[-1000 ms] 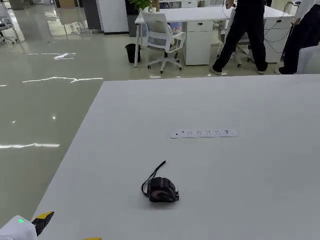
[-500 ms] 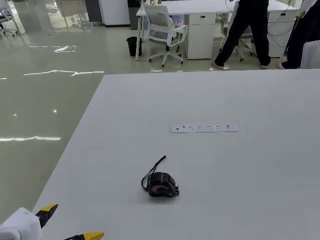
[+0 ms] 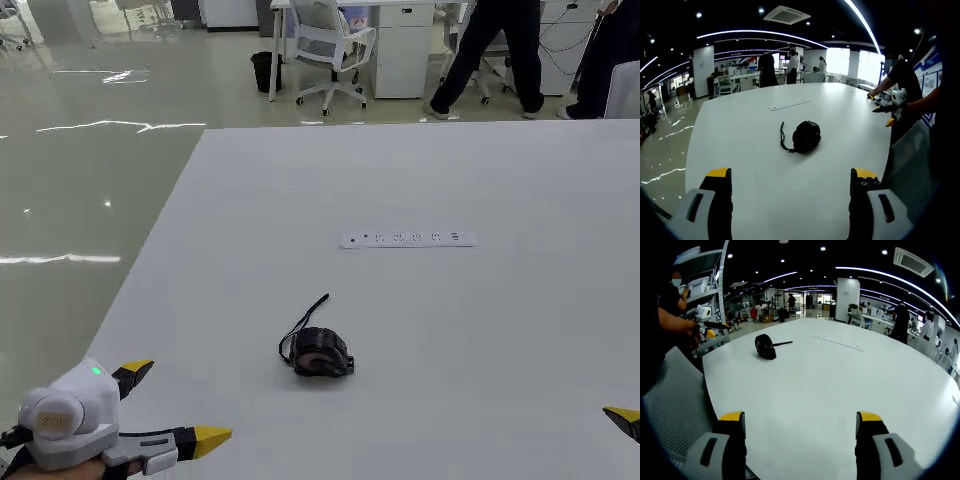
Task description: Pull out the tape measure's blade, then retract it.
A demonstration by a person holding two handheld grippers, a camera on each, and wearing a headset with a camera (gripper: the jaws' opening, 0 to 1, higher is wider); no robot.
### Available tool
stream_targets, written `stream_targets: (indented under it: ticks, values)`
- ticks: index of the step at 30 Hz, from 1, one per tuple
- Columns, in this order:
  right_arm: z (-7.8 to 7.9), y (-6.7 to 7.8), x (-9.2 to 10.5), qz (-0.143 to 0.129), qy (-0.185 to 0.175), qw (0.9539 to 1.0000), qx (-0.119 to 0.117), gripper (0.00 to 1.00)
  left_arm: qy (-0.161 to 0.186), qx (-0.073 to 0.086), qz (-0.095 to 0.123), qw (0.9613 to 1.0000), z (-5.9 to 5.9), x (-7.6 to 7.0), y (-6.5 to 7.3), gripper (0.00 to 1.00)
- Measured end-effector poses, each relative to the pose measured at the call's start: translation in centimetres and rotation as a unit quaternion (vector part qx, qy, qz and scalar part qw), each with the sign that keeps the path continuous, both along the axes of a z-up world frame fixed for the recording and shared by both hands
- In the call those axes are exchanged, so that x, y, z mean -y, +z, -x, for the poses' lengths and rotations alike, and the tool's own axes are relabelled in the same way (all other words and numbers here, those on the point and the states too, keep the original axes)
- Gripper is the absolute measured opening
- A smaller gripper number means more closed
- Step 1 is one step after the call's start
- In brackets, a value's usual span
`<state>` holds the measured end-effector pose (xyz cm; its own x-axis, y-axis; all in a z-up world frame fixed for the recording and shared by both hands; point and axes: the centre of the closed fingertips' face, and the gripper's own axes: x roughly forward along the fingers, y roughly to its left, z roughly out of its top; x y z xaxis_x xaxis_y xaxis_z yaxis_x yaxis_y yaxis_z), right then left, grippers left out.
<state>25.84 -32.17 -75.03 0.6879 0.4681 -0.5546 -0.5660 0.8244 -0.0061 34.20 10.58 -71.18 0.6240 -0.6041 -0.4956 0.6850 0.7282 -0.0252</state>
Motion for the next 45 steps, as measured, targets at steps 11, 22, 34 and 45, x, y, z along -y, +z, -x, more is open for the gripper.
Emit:
stream_targets:
  ticks: [11, 22, 34, 45]
  values:
    - [-2.6, 0.0, -2.9, 0.005, 0.051, 0.9987, -0.003, 0.91, -0.080, 0.004, -0.037, 0.9961, -2.6, 3.3, -0.3, 0.91]
    - [-5.4, 0.1, -5.7, 0.004, 0.091, 0.9959, 0.000, 0.87, -0.136, 0.001, -0.058, 0.9891, -5.3, 6.7, -0.6, 0.88]
    - [-8.2, -0.1, -10.2, 0.012, 0.170, 0.9854, -0.007, 0.79, -0.222, -0.007, -0.114, 0.9684, -7.2, 10.1, -2.5, 0.78]
    - [-12.3, -0.7, -15.7, 0.017, 0.244, 0.9695, -0.018, 0.66, -0.309, -0.014, -0.183, 0.9334, -9.2, 13.0, -4.7, 0.68]
